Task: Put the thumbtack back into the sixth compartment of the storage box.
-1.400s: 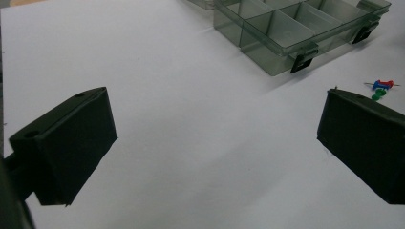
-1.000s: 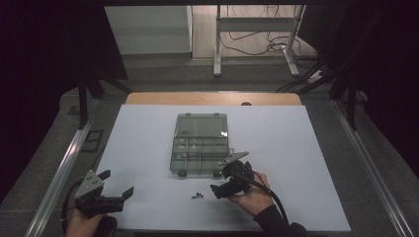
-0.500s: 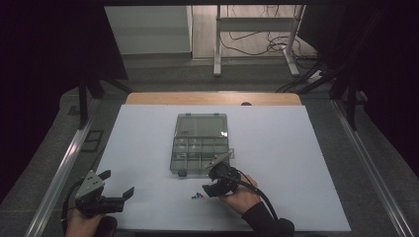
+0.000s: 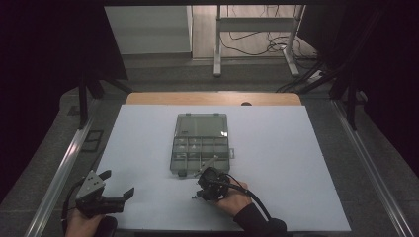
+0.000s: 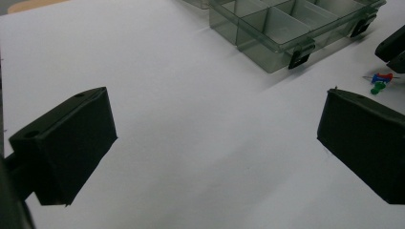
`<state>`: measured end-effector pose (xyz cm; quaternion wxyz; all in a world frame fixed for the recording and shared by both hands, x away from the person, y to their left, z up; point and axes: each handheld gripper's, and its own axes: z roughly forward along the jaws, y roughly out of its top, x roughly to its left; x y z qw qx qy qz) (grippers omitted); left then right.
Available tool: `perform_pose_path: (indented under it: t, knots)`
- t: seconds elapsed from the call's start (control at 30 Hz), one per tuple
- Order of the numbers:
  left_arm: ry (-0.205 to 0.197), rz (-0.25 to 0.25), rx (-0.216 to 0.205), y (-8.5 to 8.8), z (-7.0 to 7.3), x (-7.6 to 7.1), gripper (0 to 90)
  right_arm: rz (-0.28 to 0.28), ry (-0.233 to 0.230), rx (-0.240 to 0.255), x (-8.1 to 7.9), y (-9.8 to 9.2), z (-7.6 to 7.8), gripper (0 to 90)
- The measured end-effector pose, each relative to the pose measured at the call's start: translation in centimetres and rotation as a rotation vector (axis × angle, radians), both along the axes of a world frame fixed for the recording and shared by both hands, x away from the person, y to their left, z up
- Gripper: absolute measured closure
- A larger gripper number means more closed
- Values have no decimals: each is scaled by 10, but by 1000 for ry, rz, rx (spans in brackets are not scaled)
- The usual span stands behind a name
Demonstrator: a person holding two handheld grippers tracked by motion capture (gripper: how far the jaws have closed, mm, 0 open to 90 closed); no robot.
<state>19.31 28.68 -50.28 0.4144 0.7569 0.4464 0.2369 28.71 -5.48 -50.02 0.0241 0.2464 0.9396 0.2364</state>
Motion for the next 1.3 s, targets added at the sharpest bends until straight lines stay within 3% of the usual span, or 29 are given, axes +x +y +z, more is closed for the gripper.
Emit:
perform_pose_path:
  t: [0.4,0.63,0.9,1.3]
  knots:
    - [-3,-3,6,-1,0,0,0,32,-12,-52,-1,3,-10,782]
    - [-5,-3,6,-1,0,-1,0,28,-30,-59,-3,4,-11,825]
    - [-5,-4,7,-1,0,-1,0,14,-35,-46,-2,0,-8,827]
    - [-4,-4,11,-2,0,0,0,-30,-40,15,5,-7,4,827]
